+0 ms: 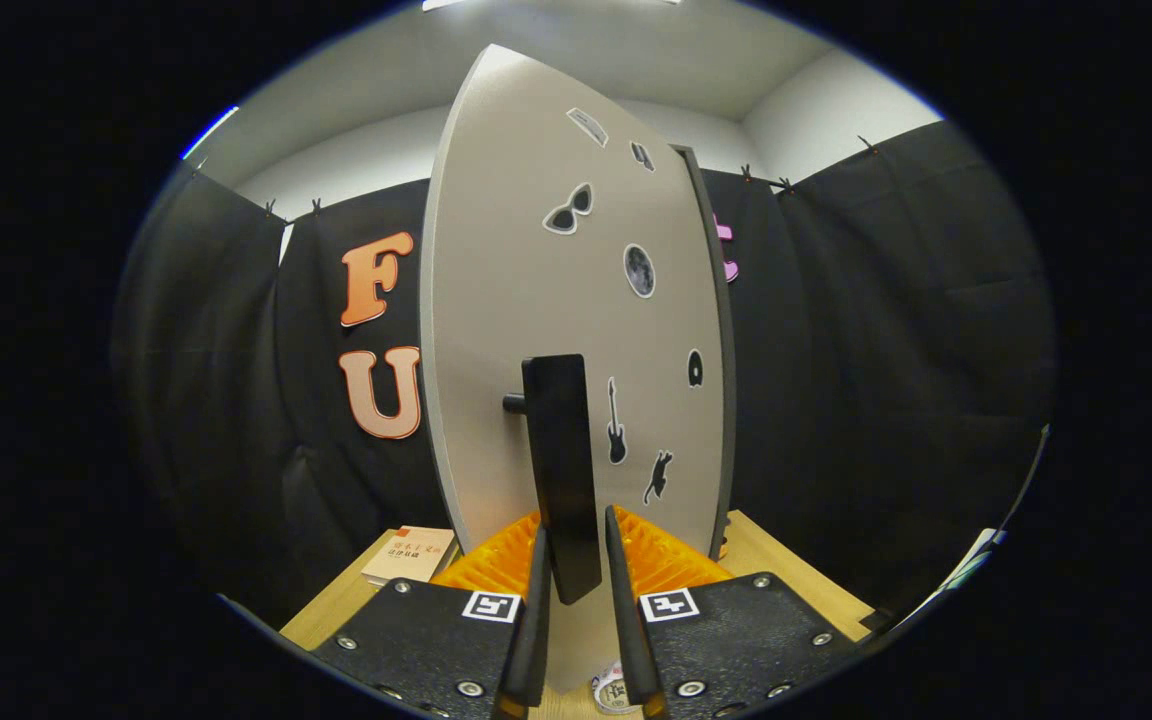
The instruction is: Open the shoe cabinet door, grab the shoes and put them into the shoe cabinet, then close the shoe cabinet door.
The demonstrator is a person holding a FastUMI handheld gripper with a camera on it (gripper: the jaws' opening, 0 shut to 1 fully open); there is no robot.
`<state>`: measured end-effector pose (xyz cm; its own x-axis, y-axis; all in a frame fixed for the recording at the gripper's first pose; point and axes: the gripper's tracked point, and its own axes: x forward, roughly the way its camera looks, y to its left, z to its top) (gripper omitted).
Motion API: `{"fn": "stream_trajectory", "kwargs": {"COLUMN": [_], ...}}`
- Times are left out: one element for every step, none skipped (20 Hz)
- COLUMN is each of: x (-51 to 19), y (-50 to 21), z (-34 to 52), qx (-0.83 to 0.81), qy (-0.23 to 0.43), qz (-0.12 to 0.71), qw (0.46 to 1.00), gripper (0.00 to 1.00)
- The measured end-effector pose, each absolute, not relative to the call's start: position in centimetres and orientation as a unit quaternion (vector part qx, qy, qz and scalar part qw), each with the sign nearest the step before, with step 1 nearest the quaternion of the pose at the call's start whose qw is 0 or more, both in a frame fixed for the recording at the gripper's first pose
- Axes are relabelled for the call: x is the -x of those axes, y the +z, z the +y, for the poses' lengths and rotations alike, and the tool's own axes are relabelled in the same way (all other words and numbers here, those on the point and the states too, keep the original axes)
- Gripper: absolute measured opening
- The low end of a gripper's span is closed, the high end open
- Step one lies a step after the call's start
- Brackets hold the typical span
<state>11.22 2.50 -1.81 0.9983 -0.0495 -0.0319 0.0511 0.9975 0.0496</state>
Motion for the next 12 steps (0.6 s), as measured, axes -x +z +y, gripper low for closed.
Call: {"fn": "stream_trajectory", "kwargs": {"x": [-10.9, -10.6, -10.3, -10.1, -10.0, -9.8, -9.6, -9.5, -9.2, -9.2, -9.0, -8.8], "y": [-1.7, -1.7, -1.5, -1.5, -1.5, -1.5, -1.5, -1.5, -1.5, -1.6, -1.6, -1.7], "z": [1.9, 1.2, 0.7, 0.2, -0.5, -1.1, -1.9, -2.6, -3.0, -3.4, -3.8, -4.5], "qx": [-0.027, -0.024, -0.025, -0.024, -0.023, -0.021, -0.018, -0.021, -0.027, -0.032, -0.035, -0.039], "qy": [-0.034, -0.040, -0.047, -0.052, -0.060, -0.068, -0.076, -0.082, -0.088, -0.089, -0.090, -0.090], "qz": [0.014, 0.015, 0.012, 0.012, 0.010, 0.009, 0.008, 0.009, 0.010, 0.009, 0.010, 0.011], "qw": [0.999, 0.999, 0.999, 0.998, 0.998, 0.997, 0.997, 0.996, 0.996, 0.995, 0.995, 0.995], "gripper": [0.30, 0.30, 0.30, 0.30, 0.29, 0.30, 0.29, 0.30, 0.30, 0.31, 0.33, 0.35]}}
